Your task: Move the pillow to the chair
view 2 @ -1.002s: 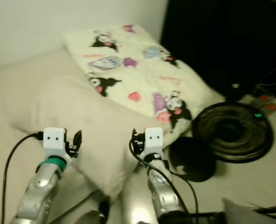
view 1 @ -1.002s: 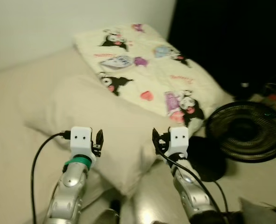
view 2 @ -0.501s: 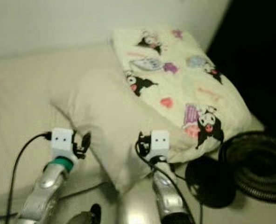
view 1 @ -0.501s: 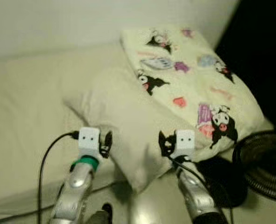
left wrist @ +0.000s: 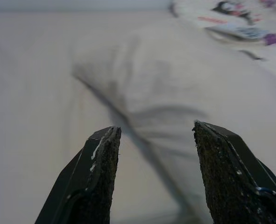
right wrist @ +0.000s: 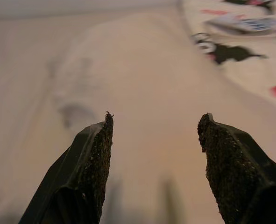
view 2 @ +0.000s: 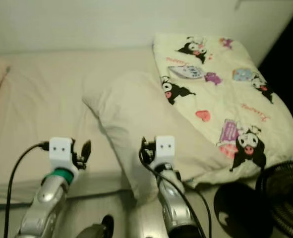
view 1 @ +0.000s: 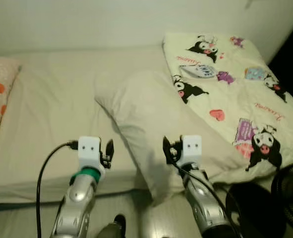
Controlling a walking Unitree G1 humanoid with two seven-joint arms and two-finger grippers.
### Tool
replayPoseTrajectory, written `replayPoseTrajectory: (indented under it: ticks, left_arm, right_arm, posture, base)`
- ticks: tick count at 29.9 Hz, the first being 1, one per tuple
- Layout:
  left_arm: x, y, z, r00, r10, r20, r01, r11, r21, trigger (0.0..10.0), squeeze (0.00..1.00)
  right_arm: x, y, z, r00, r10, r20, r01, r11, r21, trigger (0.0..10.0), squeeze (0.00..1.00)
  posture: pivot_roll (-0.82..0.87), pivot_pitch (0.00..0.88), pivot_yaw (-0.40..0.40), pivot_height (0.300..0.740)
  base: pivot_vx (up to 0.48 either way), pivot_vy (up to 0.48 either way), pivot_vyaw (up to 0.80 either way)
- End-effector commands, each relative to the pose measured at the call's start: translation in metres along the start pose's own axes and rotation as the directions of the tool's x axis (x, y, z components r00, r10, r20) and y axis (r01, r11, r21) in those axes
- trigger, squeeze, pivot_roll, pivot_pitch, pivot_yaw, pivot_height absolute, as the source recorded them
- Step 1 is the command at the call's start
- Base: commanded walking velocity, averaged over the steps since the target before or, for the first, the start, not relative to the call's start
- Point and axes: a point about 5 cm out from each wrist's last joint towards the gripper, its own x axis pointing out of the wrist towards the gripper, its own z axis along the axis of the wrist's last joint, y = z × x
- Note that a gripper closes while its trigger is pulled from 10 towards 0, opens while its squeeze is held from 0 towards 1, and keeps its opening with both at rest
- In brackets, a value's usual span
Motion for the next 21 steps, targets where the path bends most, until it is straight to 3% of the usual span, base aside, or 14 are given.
replayPoseTrajectory:
  ticks: [1,21]
  left_arm:
    - [-0.0019,0.0000,-0.0014,1.000,-0.009,-0.004,0.009,1.000,-0.003,10.0,0.00]
    - [-0.0029,-0.0001,-0.0004,1.000,-0.014,0.000,0.014,1.000,-0.009,10.0,0.00]
  right_arm:
    - [-0.0022,-0.0004,-0.0050,1.000,-0.008,-0.020,0.009,1.000,0.019,10.0,0.00]
    - [-0.0027,-0.0006,-0.0053,1.000,-0.011,-0.020,0.012,1.000,0.023,10.0,0.00]
  posture:
    - [0.03,0.063,0.009,0.740]
    - [0.03,0.067,0.010,0.740]
  base:
    - [0.266,0.000,0.00]
    - [0.306,0.000,0.00]
